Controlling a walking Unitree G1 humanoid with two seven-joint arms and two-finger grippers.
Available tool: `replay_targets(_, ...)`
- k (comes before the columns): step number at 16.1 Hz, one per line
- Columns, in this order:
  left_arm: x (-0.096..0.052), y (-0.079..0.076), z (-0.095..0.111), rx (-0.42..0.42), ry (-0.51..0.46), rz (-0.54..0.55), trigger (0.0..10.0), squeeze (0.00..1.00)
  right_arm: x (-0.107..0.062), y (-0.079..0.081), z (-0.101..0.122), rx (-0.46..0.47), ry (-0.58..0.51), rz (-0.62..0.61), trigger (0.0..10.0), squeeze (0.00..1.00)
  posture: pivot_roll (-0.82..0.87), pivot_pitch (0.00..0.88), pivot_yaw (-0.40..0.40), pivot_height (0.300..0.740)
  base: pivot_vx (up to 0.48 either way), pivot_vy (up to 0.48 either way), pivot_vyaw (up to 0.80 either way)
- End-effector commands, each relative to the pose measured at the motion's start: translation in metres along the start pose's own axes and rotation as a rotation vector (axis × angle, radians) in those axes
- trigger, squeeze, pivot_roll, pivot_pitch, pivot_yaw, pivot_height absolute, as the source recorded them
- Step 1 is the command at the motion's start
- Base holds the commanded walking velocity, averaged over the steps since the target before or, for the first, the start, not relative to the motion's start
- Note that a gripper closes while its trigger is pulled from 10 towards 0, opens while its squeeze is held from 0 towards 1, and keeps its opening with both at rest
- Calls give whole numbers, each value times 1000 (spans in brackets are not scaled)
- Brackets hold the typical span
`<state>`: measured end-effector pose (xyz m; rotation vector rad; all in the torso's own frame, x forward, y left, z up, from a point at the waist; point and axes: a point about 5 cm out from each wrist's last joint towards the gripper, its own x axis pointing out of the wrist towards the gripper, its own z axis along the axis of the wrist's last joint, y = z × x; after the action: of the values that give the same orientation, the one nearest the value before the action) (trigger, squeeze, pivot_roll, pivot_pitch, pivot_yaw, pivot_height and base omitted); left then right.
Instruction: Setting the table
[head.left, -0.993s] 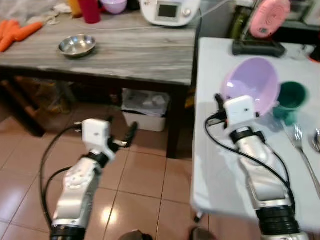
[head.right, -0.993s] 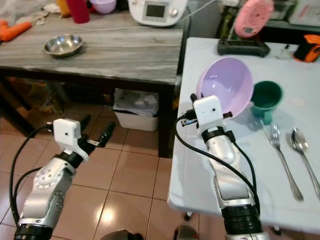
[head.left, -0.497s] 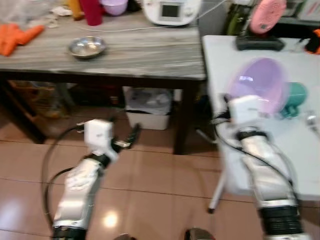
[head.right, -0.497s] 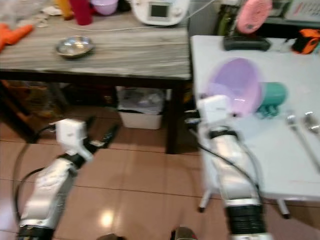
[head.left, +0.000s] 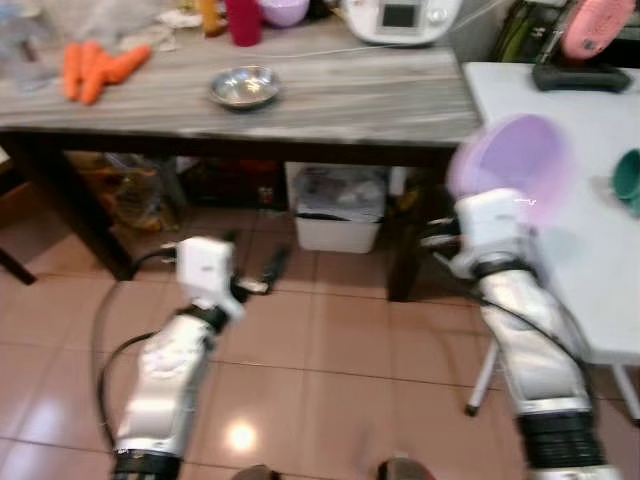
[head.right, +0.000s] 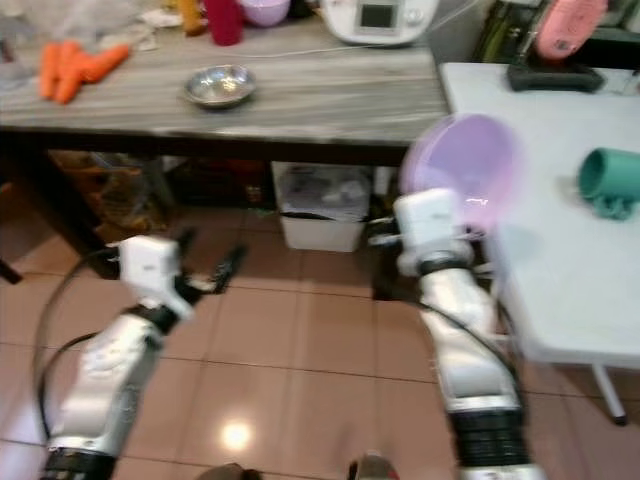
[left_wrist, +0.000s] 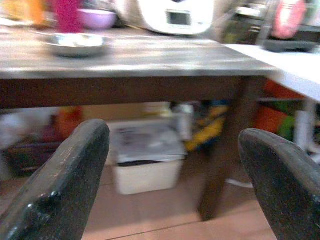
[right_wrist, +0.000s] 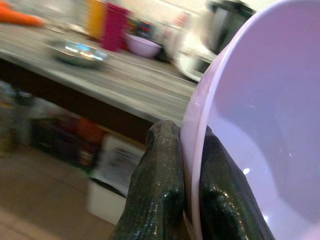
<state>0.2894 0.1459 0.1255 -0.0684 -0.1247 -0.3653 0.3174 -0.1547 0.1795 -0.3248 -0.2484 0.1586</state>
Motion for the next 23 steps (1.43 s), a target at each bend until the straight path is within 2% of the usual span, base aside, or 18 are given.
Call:
replay_targets(1,1,-5,0,1,-5,-9,10000,0,-2,-8,1,-12,-6,-28,10000,0,-142,138,41,740,0,480,0)
replay_targets(5,4,-5,1,4,-7,-6,10000,0,-2,-10,1,-7,-9,-48,10000,0,-142,136,44,740,0,442,0)
replay_targets(8,3,-5,2,17,-25,3,10000,0,-3,-13,0,2,-4,-73,10000,0,-142,136,44,740,0,0,0)
replay_targets(12,2,-6,4,-23,-37,-20,10000,0,-3,-14,-1,6,-2,-89,10000,0,-144,132,48,740,0,0,0)
replay_targets(23,4,-11,4,-43,-39,-66,10000,0,-1,-15,1,0,-11,-92,10000,0,-145,122,48,740,425,0,0)
